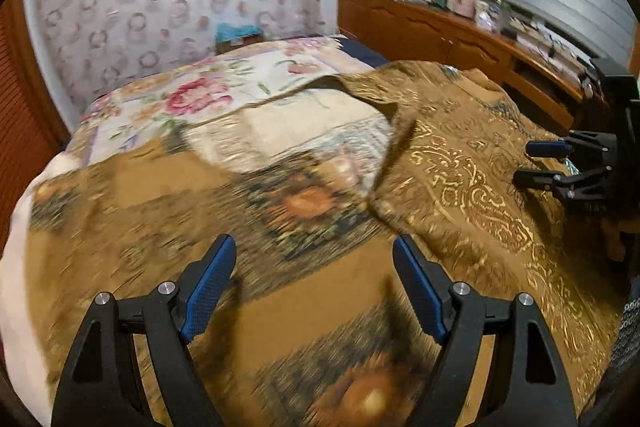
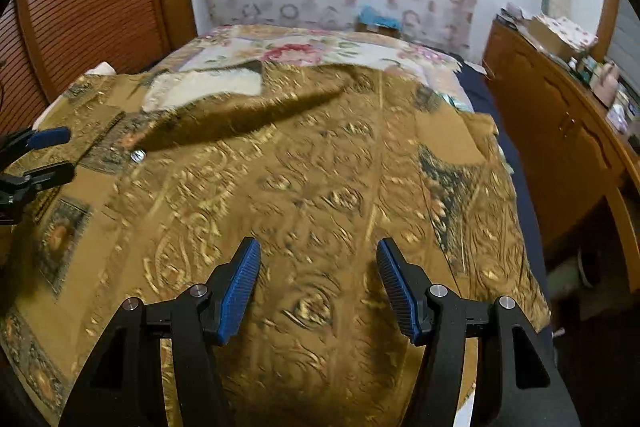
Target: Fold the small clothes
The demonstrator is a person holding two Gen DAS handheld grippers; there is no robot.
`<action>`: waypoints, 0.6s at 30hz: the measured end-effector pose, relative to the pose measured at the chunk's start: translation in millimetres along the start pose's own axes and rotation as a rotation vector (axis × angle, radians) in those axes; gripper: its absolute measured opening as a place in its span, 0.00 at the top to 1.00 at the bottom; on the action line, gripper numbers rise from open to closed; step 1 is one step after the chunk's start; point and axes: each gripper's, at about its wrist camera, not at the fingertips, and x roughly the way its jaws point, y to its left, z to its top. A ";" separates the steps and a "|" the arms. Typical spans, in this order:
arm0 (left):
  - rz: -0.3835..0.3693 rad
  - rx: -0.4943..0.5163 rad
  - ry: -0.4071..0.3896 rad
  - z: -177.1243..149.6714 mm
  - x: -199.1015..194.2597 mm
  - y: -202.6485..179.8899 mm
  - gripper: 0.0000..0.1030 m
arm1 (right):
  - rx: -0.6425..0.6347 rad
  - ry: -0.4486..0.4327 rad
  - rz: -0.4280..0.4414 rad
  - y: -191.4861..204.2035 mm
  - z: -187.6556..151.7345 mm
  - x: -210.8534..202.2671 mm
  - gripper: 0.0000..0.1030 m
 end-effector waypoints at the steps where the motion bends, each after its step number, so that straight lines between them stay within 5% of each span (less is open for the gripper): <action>1: -0.003 0.009 0.007 3.6 5.3 -3.2 0.21 | 0.004 0.009 -0.008 -0.4 -3.3 2.1 0.39; 13: -0.034 0.024 0.058 14.8 37.0 -13.6 0.21 | 0.041 -0.012 -0.035 -15.2 3.3 1.0 0.18; 18: -0.042 0.053 0.073 16.1 40.7 -20.7 0.11 | 0.052 -0.005 -0.041 -18.4 3.0 0.0 0.14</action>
